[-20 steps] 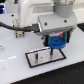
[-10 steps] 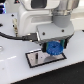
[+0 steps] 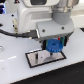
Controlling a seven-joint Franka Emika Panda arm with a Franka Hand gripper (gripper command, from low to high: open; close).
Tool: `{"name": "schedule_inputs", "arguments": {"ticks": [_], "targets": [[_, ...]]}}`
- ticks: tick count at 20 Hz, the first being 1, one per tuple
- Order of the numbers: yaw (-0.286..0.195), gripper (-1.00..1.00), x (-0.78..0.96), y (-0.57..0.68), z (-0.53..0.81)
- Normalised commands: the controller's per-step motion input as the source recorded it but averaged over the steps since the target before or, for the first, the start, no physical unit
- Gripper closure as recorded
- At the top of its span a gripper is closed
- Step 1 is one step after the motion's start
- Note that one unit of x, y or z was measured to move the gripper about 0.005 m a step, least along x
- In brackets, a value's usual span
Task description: Insert the blue gear onto the right peg, followed by the red gear
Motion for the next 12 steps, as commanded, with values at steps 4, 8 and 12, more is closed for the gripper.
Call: {"name": "schedule_inputs", "arguments": {"ticks": [4, 8, 12], "targets": [[0.0, 1.0, 0.18, -0.07, -0.01], [0.0, 1.0, 0.25, -0.01, -0.11], [0.0, 1.0, 0.27, 0.0, -0.12]]}}
